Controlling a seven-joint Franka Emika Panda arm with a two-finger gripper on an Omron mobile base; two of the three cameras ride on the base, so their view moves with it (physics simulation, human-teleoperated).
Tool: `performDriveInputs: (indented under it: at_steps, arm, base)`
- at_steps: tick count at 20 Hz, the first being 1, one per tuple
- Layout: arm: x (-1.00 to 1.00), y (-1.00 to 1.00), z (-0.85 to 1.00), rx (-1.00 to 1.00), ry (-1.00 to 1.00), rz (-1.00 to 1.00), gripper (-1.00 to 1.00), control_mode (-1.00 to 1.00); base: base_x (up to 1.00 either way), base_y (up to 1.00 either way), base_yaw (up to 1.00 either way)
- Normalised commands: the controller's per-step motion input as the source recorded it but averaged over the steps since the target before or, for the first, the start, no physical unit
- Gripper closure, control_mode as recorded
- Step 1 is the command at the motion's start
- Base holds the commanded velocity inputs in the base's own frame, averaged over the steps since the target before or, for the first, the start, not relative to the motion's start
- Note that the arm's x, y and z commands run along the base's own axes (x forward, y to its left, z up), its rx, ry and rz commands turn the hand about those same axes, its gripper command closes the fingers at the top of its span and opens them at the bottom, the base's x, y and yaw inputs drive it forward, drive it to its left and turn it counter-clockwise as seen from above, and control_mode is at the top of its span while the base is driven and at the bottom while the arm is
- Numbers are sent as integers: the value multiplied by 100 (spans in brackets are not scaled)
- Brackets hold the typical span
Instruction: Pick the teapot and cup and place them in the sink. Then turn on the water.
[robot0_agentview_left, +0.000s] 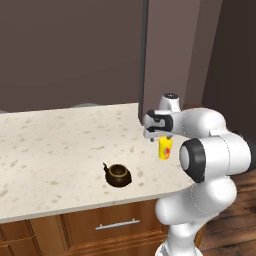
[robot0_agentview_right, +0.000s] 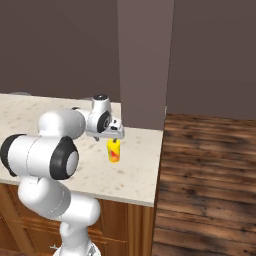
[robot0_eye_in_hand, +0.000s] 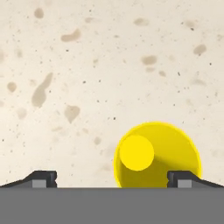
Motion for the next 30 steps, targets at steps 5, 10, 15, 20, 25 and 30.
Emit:
performDriveInputs:
  at_steps: [5, 10, 15, 20, 25, 30]
  arm:
    - [-11, 0, 0, 0, 0, 0, -100, -100]
    - [5, 0, 0, 0, 0, 0, -100, -100]
    - [15, 0, 0, 0, 0, 0, -100, -100]
    - [14, 0, -10, 0, 0, 0, -100, -100]
    - [1, 0, -27, 0, 0, 0, -100, -100]
    - [3, 0, -23, 0, 0, 0, -100, -100]
  base:
    - [0, 0, 0]
    - [0, 0, 0]
    - [0, 0, 0]
    - [0, 0, 0]
    - [0, 0, 0]
    - [0, 0, 0]
